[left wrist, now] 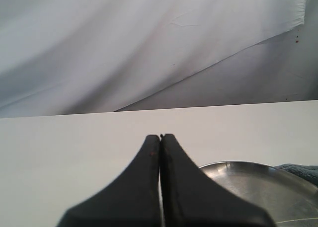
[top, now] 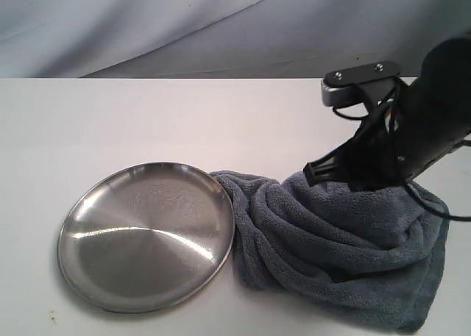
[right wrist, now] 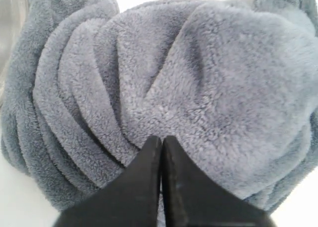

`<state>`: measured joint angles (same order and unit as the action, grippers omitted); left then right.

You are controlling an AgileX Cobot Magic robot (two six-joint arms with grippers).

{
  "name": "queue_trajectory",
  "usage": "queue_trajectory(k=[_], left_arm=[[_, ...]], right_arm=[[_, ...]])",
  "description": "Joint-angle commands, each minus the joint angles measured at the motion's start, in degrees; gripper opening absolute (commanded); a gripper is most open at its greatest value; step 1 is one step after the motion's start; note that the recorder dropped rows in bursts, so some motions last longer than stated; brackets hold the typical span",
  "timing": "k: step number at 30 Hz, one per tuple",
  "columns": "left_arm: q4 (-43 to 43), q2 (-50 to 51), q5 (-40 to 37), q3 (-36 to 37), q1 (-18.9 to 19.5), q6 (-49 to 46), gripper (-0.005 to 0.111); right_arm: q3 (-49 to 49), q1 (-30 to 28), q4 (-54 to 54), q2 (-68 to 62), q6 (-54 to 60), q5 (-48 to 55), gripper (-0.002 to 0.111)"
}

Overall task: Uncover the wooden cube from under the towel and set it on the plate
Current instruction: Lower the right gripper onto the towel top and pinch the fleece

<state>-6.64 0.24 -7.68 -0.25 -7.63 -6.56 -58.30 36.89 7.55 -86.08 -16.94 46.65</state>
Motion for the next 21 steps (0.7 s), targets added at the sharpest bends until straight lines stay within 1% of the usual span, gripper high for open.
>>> queue_trajectory(k=[1,4,7,17,19,21], left_arm=[[-0.10,-0.24,0.18,0.25,-0.28,0.14,0.000],[-0.10,-0.24,0.18,0.25,-0.28,0.14,0.000],[-0.10,-0.24,0.18,0.25,-0.28,0.14,0.000],[-0.10,-0.24,0.18,0.25,-0.28,0.14,0.000],[-0.10,-0.24,0.18,0.25,-0.28,0.14,0.000],[-0.10,-0.24,0.18,0.25,-0.28,0.14,0.000]], right_arm=[[-5.98,-5.19,-5.74,0.09,6.73,6.79,0.000],[-9.94,-8.41,-8.35,-1.97,9.66,12.16,0.000],[-12.22,-9.57,-9.60,-3.95,10.29,15.30,0.000],[-12.93,-9.57,-12.13,-6.33,11.13,15.24,0.000],[-13.01,-9.57,-12.60,-6.33,11.13,16.13,0.007],[-13.06,-9.57,-12.30,-6.33,11.13,16.59,0.021]])
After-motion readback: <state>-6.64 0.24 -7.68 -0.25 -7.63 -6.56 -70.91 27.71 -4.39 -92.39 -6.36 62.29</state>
